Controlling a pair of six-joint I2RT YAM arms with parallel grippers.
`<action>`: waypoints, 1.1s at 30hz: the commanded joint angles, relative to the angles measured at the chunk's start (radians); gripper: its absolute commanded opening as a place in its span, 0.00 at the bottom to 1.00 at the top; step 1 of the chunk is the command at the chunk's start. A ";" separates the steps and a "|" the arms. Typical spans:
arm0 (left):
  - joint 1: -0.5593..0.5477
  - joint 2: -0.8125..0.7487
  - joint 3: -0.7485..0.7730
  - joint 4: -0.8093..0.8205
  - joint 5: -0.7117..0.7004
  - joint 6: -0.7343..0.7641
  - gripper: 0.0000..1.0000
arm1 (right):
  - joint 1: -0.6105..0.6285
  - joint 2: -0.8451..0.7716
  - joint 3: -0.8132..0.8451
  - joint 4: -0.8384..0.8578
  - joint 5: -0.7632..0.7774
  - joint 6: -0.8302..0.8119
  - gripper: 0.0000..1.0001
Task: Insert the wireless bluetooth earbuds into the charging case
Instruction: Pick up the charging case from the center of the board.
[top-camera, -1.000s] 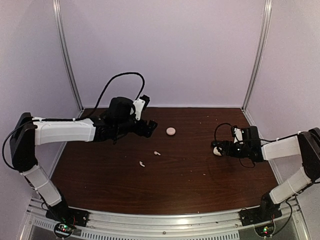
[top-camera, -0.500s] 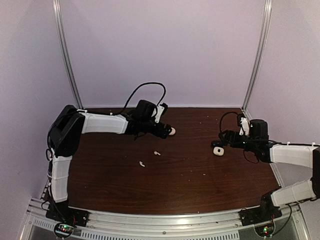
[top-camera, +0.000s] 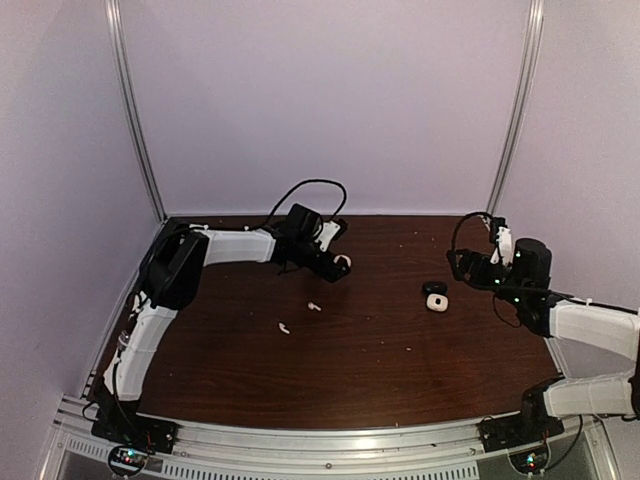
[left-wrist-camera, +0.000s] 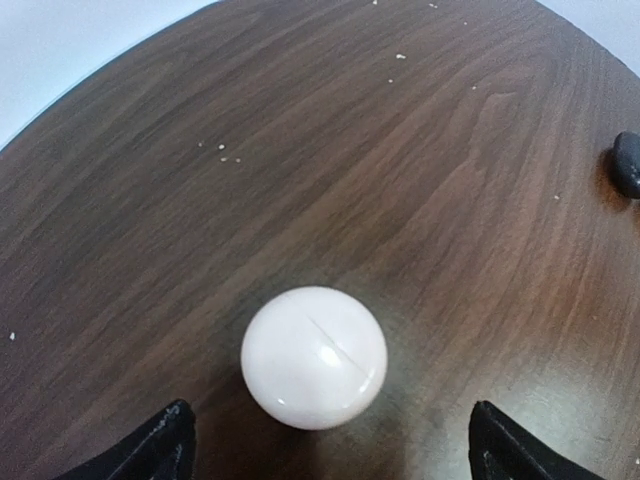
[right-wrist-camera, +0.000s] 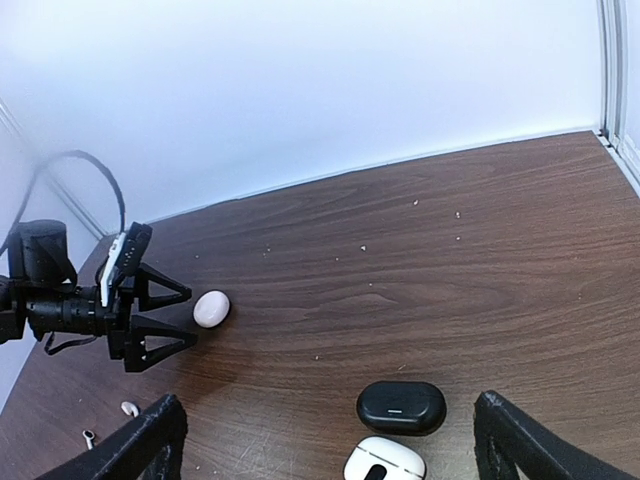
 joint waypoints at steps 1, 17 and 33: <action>0.007 0.086 0.125 -0.060 0.028 0.085 0.96 | -0.009 -0.014 -0.014 0.034 -0.014 0.004 1.00; 0.056 0.224 0.328 -0.221 0.251 0.199 0.79 | -0.011 -0.001 -0.018 0.058 -0.083 0.007 1.00; 0.016 0.090 0.150 -0.168 0.175 0.290 0.66 | -0.011 0.008 -0.023 0.075 -0.112 0.015 1.00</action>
